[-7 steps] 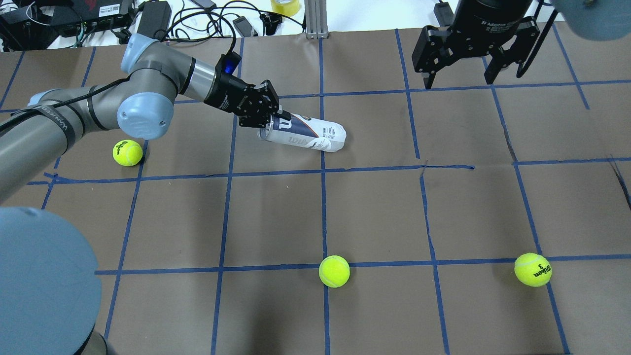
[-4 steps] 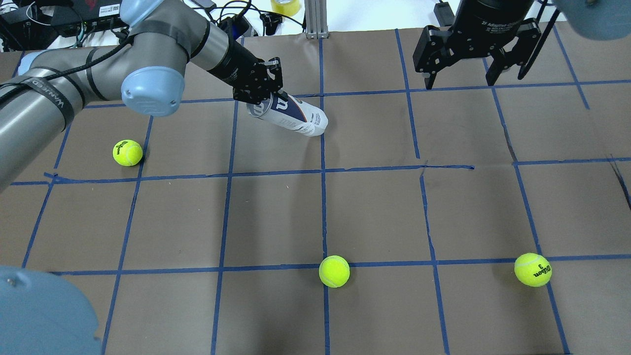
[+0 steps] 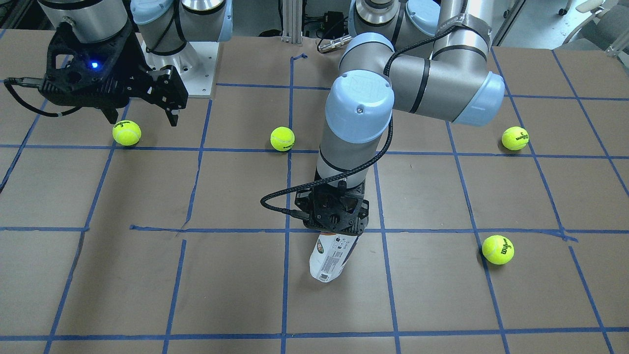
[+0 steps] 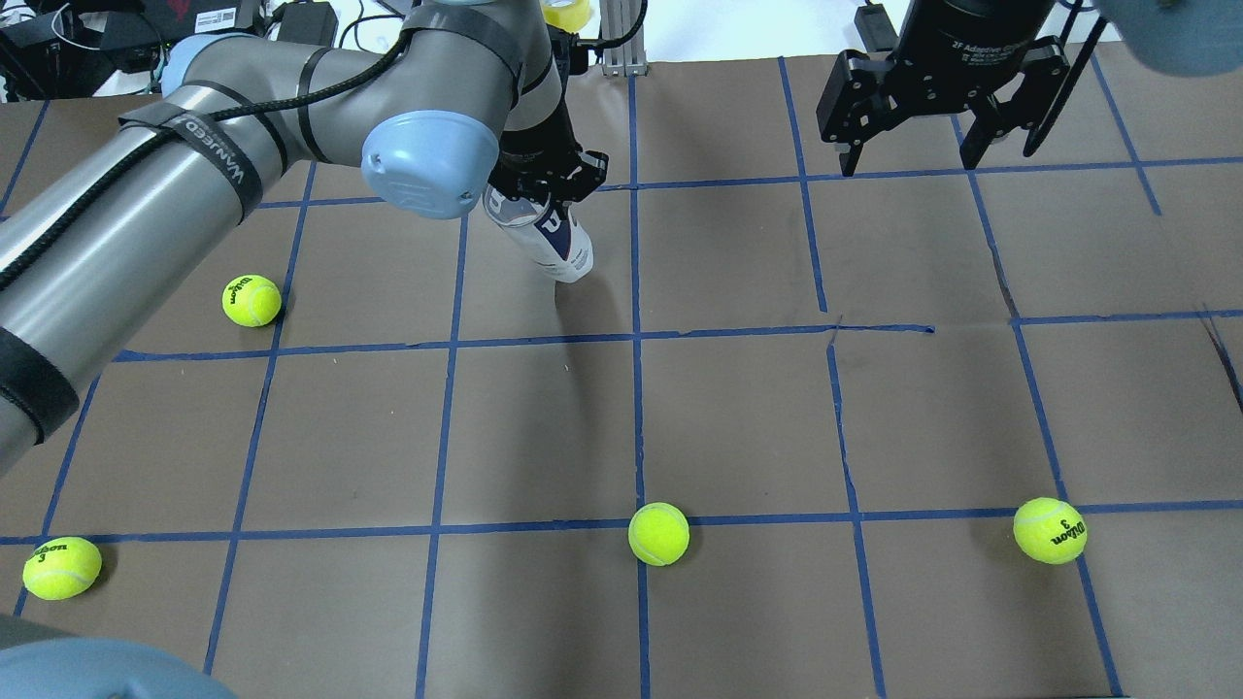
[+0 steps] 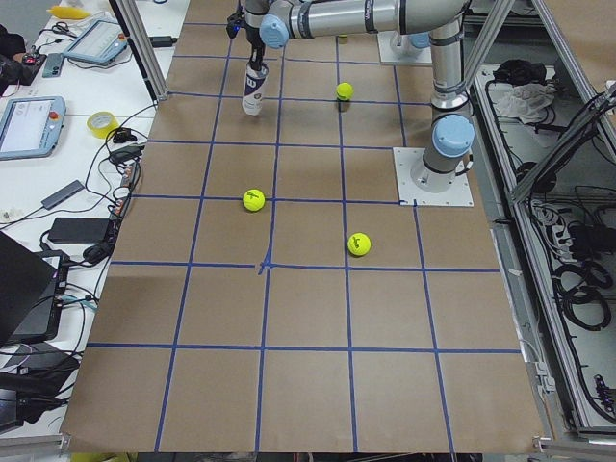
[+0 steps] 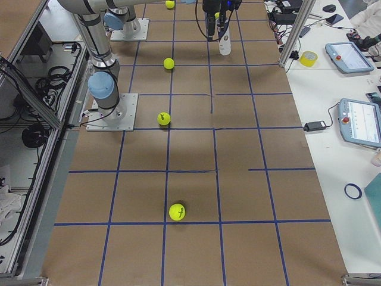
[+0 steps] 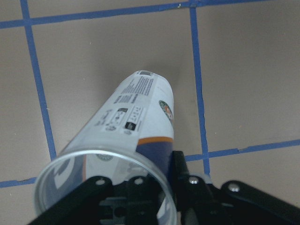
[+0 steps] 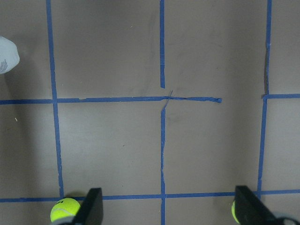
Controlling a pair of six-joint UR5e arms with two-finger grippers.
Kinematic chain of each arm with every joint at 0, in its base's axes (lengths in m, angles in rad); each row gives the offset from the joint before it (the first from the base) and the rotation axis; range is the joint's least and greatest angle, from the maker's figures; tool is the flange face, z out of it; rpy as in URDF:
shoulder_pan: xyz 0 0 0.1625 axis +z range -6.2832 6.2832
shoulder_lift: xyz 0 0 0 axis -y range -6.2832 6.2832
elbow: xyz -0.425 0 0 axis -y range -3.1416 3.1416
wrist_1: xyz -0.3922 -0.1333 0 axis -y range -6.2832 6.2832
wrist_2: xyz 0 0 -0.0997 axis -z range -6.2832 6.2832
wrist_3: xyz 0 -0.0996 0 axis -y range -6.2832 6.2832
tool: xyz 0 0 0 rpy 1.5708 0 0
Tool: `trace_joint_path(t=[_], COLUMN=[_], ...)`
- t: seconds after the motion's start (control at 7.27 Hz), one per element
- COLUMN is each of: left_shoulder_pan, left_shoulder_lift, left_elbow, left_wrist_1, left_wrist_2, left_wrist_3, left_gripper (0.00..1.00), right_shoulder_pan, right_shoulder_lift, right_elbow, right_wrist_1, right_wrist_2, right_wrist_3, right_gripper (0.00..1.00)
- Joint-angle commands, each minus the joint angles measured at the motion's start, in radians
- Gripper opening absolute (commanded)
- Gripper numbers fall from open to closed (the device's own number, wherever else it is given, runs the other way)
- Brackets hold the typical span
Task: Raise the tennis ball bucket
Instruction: 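Lift the can's end with the left gripper, tilting it upright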
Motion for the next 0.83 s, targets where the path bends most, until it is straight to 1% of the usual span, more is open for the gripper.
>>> trace_joint_path(t=[0.0,0.28,0.41,0.55,0.69], left_shoulder_pan=[-0.006,-0.011,-0.025,-0.040,-0.042], left_shoulder_lift=[-0.039,-0.075,-0.085,-0.089,-0.091], left_elbow=[0.106,0.113,0.115,0.116,0.115], left_wrist_1=[-0.132,-0.130,-0.129,-0.134,-0.134], left_wrist_2=[0.062,0.057,0.008,0.011,0.014], left_wrist_3=[0.097,0.090,0.090,0.092,0.092], left_gripper=[0.00,0.00,0.00,0.00,0.04], right_shoulder_pan=[-0.002,-0.002,-0.002,-0.002,-0.002], right_shoulder_lift=[0.000,0.000,0.000,0.000,0.000], right_elbow=[0.001,0.000,0.001,0.001,0.001], right_wrist_1=[0.002,0.002,0.002,0.000,0.002], right_wrist_2=[0.000,0.000,0.000,0.000,0.000], right_wrist_3=[0.002,0.002,0.002,0.002,0.002], right_gripper=[1.00,1.00,1.00,1.00,1.00])
